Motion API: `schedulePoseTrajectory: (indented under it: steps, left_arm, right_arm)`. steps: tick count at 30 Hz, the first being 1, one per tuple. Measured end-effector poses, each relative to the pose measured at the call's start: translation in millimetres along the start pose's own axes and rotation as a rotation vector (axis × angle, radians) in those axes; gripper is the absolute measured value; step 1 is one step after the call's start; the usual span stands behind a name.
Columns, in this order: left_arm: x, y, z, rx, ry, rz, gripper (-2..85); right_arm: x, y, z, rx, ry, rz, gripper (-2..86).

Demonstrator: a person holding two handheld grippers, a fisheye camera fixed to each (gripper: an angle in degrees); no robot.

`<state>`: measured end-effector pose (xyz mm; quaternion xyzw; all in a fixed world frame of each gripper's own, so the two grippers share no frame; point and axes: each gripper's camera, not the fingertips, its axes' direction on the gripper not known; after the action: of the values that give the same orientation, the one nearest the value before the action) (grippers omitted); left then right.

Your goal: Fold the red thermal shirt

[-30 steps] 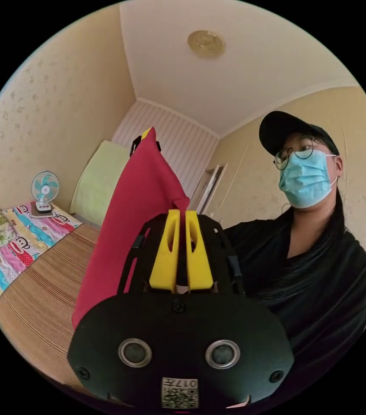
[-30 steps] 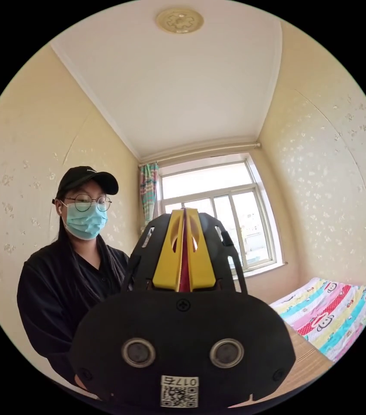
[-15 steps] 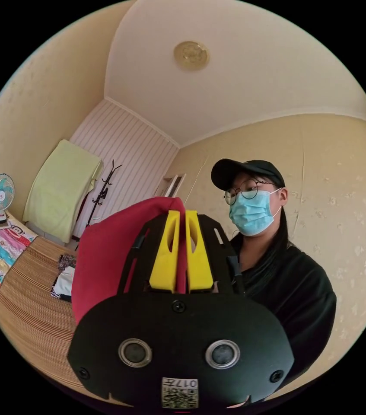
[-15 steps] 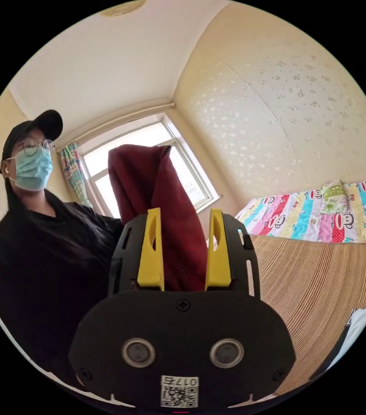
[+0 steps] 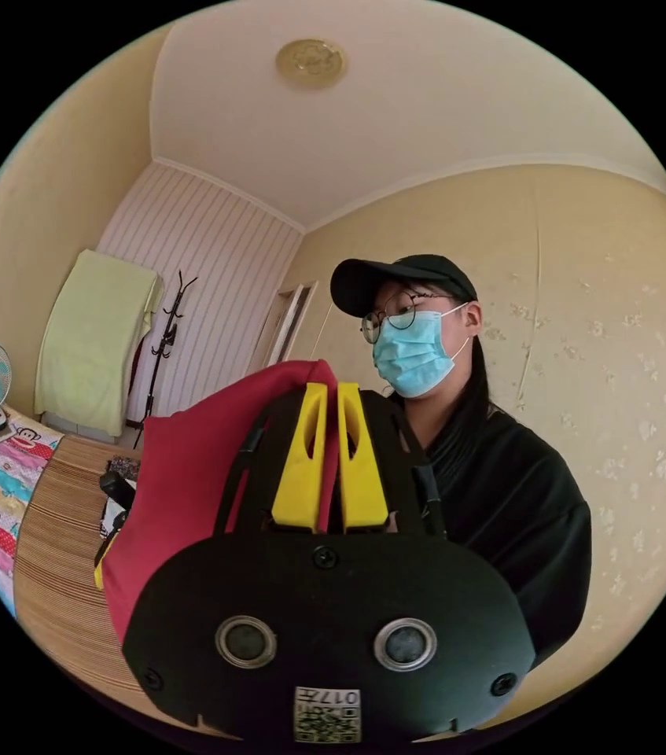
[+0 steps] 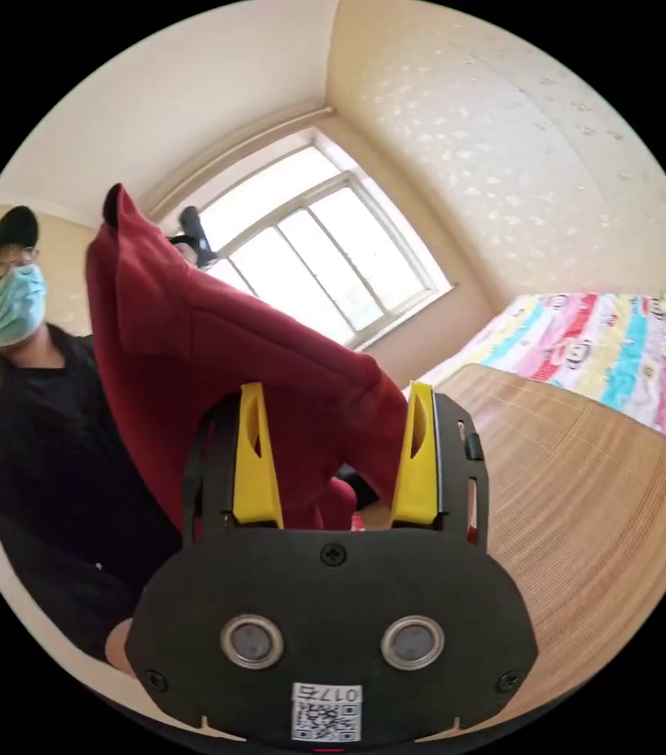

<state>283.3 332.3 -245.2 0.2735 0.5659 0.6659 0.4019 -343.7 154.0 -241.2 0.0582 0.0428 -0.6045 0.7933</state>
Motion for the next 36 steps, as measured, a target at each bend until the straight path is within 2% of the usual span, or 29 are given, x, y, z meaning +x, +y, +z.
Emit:
schedulePoseTrajectory:
  steps: [1, 3, 4, 8, 9, 12, 17, 19, 22, 26, 28, 31, 34, 36]
  left_arm:
    - [3, -2, 0, -0.006, -0.010, 0.005, -0.5]
    - [16, -10, -6, -0.016, -0.077, -0.007, -0.5]
    - [21, -11, -10, -0.015, -0.109, -0.012, -0.4]
    - [56, -4, -58, 0.032, -0.441, -0.071, -0.1]
    - [65, 3, -72, 0.044, -0.551, -0.099, 0.0]
    - [75, 35, -97, 0.071, -0.714, -0.208, 0.1]
    - [72, 107, -89, 0.254, -0.641, -0.341, -0.2]
    - [79, 119, -76, 0.318, -0.631, -0.348, -0.3]
    - [90, 98, -51, 0.311, -0.630, -0.288, -0.3]
    - [73, 15, -46, 0.316, -0.577, -0.196, 0.0]
    - [55, -18, -54, 0.355, -0.593, -0.195, 0.0]
    - [-3, -45, -86, 0.403, -0.654, -0.326, 0.3]
    - [-92, -32, -137, 0.381, -0.818, -0.567, 0.8]
    - [-181, -1, -174, 0.306, -1.051, -0.785, 1.6]
  right_arm:
    - [5, -3, 6, -0.011, -0.048, -0.006, 20.0]
    - [19, -12, 17, 0.001, -0.042, 0.017, 9.4]
    - [20, -13, 15, 0.029, -0.023, 0.035, 8.4]
    - [-18, -23, -56, 0.308, 0.279, 0.101, 6.0]
    - [-41, -27, -84, 0.399, 0.321, 0.078, 5.9]
    - [-117, -37, -130, 0.489, 0.380, -0.079, 5.4]
    - [-221, -48, -110, 0.289, 0.554, -0.227, 4.9]
    - [-244, -46, -102, 0.286, 0.559, -0.234, 5.0]
    - [-273, -51, -107, 0.348, 0.537, -0.248, 4.9]
    - [-297, -110, -118, 0.308, 0.630, -0.297, 4.9]
    - [-285, -147, -123, 0.255, 0.668, -0.256, 4.9]
    - [-233, -200, -128, 0.105, 0.682, -0.209, 5.0]
    - [-127, -234, -119, -0.103, 0.681, -0.116, 5.5]
    - [-5, -243, -101, -0.227, 0.711, 0.085, 6.3]
